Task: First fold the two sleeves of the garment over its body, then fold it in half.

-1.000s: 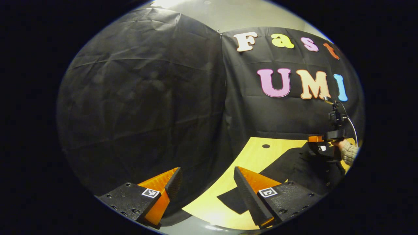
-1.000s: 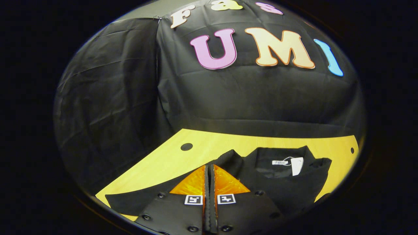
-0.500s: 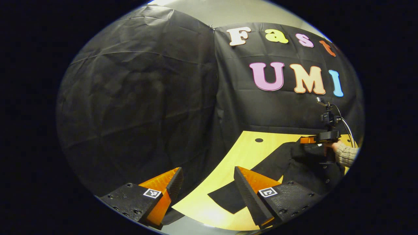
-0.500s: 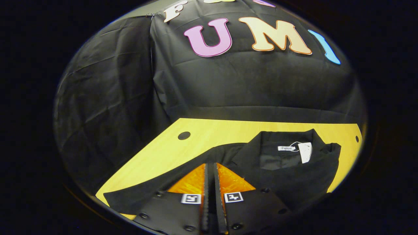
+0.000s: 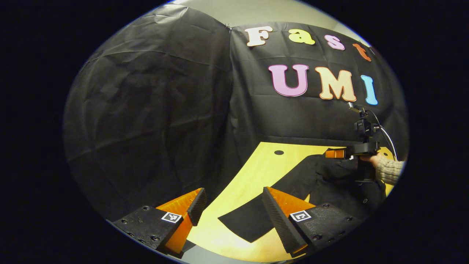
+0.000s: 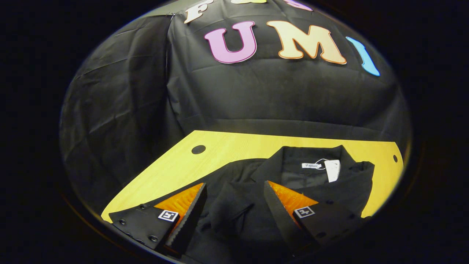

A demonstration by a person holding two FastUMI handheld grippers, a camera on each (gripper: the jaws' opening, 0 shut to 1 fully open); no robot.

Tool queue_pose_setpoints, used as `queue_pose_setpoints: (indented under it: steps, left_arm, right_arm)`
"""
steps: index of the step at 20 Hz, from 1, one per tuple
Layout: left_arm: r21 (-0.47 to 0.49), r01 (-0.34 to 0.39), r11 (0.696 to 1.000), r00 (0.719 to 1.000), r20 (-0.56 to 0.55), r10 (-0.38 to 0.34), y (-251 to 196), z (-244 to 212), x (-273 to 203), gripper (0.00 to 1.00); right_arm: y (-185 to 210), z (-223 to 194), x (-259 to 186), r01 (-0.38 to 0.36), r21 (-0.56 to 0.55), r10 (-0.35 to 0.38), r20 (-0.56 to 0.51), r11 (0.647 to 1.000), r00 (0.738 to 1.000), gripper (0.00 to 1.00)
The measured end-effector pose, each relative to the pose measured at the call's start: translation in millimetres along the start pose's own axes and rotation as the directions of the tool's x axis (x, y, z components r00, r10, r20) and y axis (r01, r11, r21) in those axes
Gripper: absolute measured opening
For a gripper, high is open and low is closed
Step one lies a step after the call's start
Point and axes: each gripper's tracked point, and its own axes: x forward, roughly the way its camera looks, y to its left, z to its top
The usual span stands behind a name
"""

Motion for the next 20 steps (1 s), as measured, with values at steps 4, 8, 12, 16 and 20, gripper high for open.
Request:
queue_pose_setpoints:
  steps: [4,8,12,16,20]
  left_arm:
    - [-0.005,0.046,0.999,0.999,-0.014,-0.046,-8.2,-13.5,7.4,0.94]
    - [-0.001,0.076,0.997,0.996,-0.038,-0.076,-26.8,-28.2,26.4,0.91]
    - [-0.022,0.085,0.996,0.993,-0.080,-0.087,-27.9,-54.1,34.3,0.92]
    - [-0.015,0.087,0.996,0.990,-0.114,-0.088,-29.2,-78.4,43.3,0.92]
    - [-0.021,0.082,0.996,0.982,-0.168,-0.085,-27.2,-102.9,50.8,0.92]
  right_arm:
    - [-21.6,20.0,-37.6,0.022,0.015,-0.023,0.062,1.000,0.998,0.98]
    - [-59.6,38.6,-88.4,0.085,-0.013,-0.083,0.132,0.996,0.988,0.98]
    - [-94.0,54.2,-144.8,0.127,-0.003,-0.124,0.204,0.992,0.971,0.98]
    - [-128.3,65.7,-193.7,0.200,-0.002,-0.193,0.267,0.980,0.944,0.98]
    - [-151.6,64.8,-231.4,0.269,-0.001,-0.257,0.297,0.963,0.920,0.95]
